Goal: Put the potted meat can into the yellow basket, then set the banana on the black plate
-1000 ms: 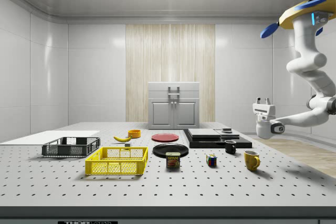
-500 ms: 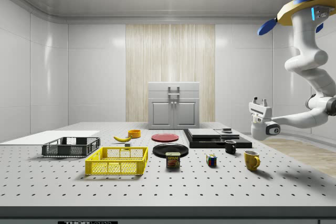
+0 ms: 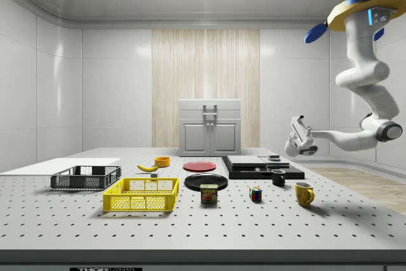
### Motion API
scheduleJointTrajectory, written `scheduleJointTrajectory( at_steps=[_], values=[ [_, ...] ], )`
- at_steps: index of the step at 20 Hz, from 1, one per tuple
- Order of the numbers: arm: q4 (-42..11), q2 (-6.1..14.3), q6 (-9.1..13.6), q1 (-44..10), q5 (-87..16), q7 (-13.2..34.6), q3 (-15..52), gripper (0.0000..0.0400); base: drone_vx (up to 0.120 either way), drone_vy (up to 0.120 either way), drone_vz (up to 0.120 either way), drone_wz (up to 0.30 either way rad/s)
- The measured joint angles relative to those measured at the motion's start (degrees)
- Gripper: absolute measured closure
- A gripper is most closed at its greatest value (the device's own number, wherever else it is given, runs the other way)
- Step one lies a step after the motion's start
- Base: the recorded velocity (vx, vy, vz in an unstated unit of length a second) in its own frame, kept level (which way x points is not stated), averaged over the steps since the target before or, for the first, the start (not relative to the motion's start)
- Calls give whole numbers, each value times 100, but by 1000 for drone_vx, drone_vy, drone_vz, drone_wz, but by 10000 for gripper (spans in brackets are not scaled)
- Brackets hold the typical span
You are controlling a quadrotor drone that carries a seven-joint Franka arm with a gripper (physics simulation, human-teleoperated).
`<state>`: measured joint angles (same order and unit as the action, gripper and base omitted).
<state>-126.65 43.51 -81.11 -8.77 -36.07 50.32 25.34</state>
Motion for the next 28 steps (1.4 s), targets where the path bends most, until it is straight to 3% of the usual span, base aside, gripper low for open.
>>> scheduleJointTrajectory(
  at_steps=[6, 11, 15, 18, 22, 28],
  values=[
    [-2029, 450, -6, -1136, -3733, 1073, 2142, 0, 120, 0, -120, 0],
    [-3353, 841, 557, -2643, -6250, 2322, 3417, 0, 120, 0, -120, 0],
    [-3746, 1118, 1045, -3688, -7212, 3040, 3996, 0, 120, 0, -120, 0],
    [-3857, 1295, 1274, -4212, -7538, 3383, 4253, 0, 120, 0, -120, 0],
    [-3912, 1490, 1413, -4640, -7717, 3666, 4460, 0, 120, 0, -120, 0],
    [-3928, 1724, 1414, -4959, -7750, 3891, 4630, 0, 120, 0, -87, 0]
  ],
)
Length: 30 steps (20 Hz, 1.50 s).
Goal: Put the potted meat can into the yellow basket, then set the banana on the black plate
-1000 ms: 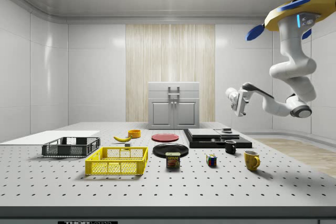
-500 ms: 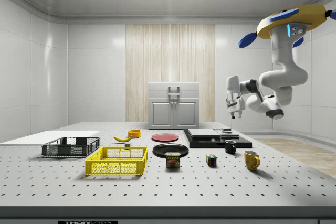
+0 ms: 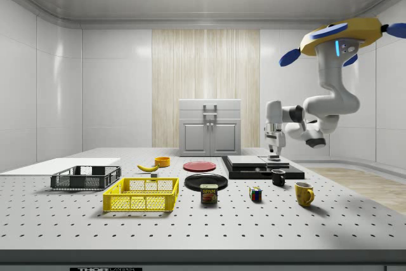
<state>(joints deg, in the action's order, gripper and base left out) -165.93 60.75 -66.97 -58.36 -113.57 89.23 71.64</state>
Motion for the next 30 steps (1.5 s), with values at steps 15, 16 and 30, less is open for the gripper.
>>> scheduleJointTrajectory(
  at_steps=[15, 16, 30],
  values=[
    [25, 478, -332, -286, 198, 238, 209, 0, 120, 19, -85, 0],
    [27, 507, -357, -297, 213, 249, 219, 0, 120, -80, -120, 0],
    [54, 894, -708, -429, 414, 372, 338, 0, 120, -9, -106, 0]
  ],
)
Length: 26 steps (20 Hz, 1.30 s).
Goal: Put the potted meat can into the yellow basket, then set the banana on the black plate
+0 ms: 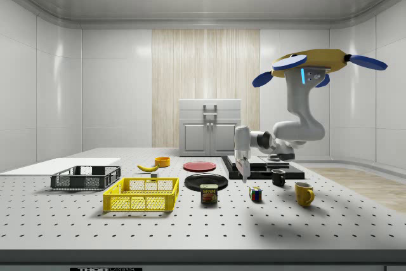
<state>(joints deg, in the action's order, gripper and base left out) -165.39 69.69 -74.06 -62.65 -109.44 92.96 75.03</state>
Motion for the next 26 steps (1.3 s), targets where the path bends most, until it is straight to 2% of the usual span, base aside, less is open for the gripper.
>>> scheduleJointTrajectory(
  at_steps=[6, 10, 12, 16, 26],
  values=[
    [10, 152, -141, -46, 76, 44, 42, 0, 120, 0, 0, 0],
    [16, 250, -231, -75, 124, 70, 67, 0, 120, 0, -120, 0],
    [19, 297, -275, -88, 147, 83, 79, 0, 120, 0, 0, 0],
    [25, 389, -360, -114, 191, 107, 101, 0, 120, -100, 0, 0],
    [38, 603, -559, -173, 292, 160, 151, 0, 120, -12, 0, 0]
  ],
)
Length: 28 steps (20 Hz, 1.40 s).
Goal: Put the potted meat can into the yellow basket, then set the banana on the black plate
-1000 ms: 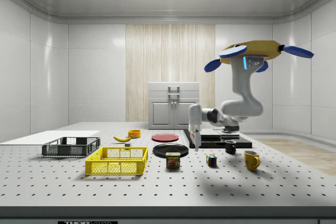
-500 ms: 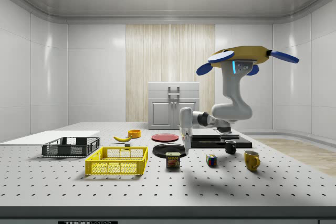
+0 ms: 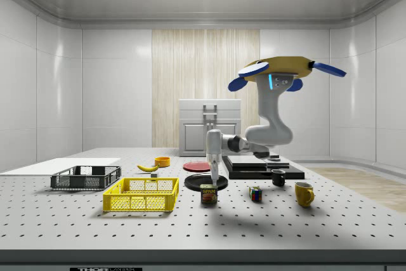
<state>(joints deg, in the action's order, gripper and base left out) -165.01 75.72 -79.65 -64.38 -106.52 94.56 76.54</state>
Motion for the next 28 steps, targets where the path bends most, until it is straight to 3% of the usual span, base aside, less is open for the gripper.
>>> scheduleJointTrajectory(
  at_steps=[4, 16, 23, 26, 28],
  values=[
    [4, 80, -74, -21, 37, 19, 17, 0, 100, 0, 0, 0],
    [155, 387, -589, 18, -531, -93, -646, 0, 0, 0, 0, 0],
    [230, 489, -774, 51, -711, -169, -861, 0, 0, 0, 0, 0],
    [247, 516, -817, 49, -743, -176, -901, 73, 0, 0, 0, 0],
    [254, 530, -837, 45, -754, -177, -915, 98, 0, 0, 0, 0]
  ],
)
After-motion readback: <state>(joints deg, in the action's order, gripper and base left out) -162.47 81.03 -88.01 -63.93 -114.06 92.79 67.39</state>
